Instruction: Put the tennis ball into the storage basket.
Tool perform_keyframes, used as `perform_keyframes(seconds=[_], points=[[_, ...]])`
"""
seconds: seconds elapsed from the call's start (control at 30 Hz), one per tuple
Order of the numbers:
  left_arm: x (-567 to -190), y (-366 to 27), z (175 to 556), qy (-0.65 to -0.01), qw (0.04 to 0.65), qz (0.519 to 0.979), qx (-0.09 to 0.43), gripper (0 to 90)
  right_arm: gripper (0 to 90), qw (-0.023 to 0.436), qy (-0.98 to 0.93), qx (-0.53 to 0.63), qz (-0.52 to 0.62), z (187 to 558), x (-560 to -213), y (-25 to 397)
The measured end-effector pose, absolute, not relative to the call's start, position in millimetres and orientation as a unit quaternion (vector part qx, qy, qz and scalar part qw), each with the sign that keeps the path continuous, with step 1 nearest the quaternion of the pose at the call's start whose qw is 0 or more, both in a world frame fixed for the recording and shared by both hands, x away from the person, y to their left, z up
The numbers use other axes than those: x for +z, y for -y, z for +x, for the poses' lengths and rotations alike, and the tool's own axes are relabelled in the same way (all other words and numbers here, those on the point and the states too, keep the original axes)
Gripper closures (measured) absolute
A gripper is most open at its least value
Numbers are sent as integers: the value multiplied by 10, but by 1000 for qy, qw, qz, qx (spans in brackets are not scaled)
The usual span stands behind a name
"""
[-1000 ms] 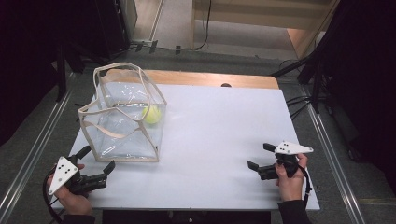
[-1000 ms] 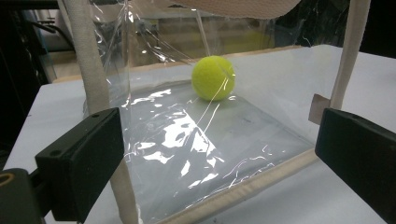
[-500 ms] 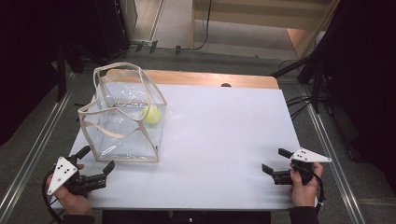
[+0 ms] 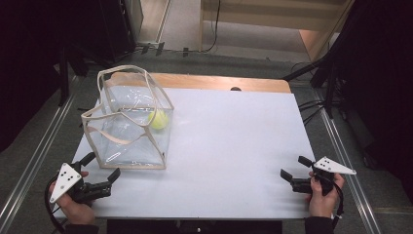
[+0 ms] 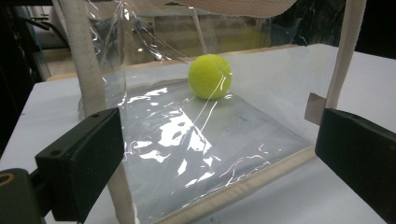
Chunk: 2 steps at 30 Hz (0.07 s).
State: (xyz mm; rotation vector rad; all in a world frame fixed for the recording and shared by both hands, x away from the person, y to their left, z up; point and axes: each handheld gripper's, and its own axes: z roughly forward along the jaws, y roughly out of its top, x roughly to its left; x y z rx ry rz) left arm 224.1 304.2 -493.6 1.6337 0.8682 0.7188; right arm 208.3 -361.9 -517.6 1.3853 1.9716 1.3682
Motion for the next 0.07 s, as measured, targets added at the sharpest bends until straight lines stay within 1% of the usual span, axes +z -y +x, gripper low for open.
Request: perform_keyframes(seconds=[0.07], points=[[-4937,-3035,2244,-365,545,691,303,13,0,182,-704,478,492,2100,-5183,3591]])
